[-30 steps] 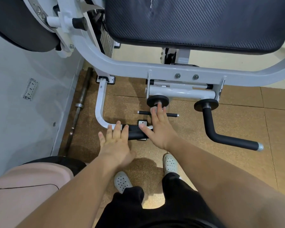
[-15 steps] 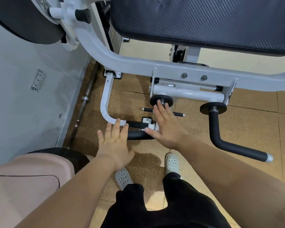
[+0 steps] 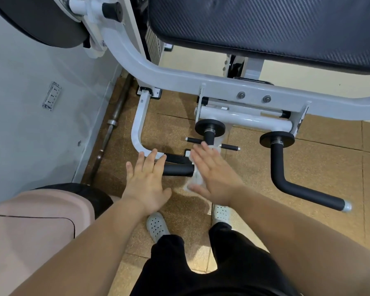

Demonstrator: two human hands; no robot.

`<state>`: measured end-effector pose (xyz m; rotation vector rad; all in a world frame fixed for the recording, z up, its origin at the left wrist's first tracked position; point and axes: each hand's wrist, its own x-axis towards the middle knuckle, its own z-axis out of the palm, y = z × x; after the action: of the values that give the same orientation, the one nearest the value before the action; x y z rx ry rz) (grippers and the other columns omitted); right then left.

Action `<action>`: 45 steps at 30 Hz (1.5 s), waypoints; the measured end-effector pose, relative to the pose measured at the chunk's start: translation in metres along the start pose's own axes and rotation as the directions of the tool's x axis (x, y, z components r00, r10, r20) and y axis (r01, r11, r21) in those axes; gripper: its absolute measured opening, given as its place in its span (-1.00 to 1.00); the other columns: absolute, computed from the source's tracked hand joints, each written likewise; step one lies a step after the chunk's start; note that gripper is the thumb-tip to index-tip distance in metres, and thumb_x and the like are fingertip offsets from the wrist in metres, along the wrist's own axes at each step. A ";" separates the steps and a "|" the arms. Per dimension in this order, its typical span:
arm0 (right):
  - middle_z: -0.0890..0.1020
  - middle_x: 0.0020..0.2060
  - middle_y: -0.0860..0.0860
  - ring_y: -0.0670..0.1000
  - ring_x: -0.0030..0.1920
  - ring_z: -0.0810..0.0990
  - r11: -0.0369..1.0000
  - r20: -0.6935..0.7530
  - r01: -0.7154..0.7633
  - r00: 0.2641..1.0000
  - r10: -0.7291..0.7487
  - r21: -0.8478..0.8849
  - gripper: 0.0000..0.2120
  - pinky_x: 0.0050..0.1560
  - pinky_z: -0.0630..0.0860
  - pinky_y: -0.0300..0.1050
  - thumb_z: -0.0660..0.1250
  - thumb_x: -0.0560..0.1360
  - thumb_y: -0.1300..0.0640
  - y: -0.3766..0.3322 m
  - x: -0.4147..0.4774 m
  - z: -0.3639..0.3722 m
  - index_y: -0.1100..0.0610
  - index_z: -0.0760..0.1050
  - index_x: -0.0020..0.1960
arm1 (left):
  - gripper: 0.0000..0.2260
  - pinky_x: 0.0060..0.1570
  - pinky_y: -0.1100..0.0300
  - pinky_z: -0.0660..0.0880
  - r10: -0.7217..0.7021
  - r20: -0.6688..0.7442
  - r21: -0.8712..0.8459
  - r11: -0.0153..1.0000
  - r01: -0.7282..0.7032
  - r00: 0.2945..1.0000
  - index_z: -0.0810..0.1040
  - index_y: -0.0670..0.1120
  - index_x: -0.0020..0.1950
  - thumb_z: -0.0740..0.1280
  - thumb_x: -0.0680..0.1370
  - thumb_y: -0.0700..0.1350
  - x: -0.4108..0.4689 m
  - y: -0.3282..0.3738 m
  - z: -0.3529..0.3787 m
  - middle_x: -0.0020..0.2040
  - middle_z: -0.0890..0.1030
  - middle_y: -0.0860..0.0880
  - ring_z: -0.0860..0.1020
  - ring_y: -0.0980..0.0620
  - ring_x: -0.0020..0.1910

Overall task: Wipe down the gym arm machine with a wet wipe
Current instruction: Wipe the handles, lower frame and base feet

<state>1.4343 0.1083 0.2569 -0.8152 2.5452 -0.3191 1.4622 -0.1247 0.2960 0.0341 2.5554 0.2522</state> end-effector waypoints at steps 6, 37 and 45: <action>-0.27 0.65 0.04 0.03 0.61 -0.39 0.983 0.015 -0.153 0.988 0.153 0.099 -0.12 0.64 -0.21 0.13 -0.22 0.57 -0.44 0.010 0.023 -0.027 0.12 -0.21 0.67 | -0.18 0.54 -0.30 -0.21 -0.001 -0.006 -0.033 0.999 0.001 1.000 -0.09 0.05 0.65 0.31 0.55 0.19 -0.001 -0.001 0.000 0.65 -0.15 -0.02 -0.25 -0.17 0.62; -0.11 0.64 0.26 0.22 0.65 -0.24 0.963 -0.159 -0.266 0.950 0.269 0.040 -0.08 0.63 -0.06 0.23 -0.21 0.61 -0.45 -0.067 -0.015 0.030 0.26 -0.12 0.65 | -0.45 0.42 0.10 0.26 -0.024 -0.251 -0.352 0.933 -0.068 0.968 0.29 -0.11 0.58 0.24 0.57 -0.27 -0.039 -0.039 -0.003 0.49 0.40 -0.08 0.36 -0.06 0.44; -0.34 0.62 0.17 0.13 0.55 -0.52 0.783 -0.139 -0.463 0.819 0.557 0.415 0.01 0.61 -0.35 0.11 -0.38 0.49 -0.52 -0.091 0.018 0.021 0.20 -0.21 0.66 | -0.48 0.45 -0.10 0.35 0.300 -0.217 0.023 0.953 -0.302 0.929 0.42 -0.21 0.48 0.32 0.49 -0.24 -0.020 -0.046 -0.013 0.45 0.46 -0.17 0.44 -0.16 0.41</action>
<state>1.4766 0.0234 0.2639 0.0879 2.6898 -0.7225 1.4731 -0.1737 0.3089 0.4204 2.7615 0.4073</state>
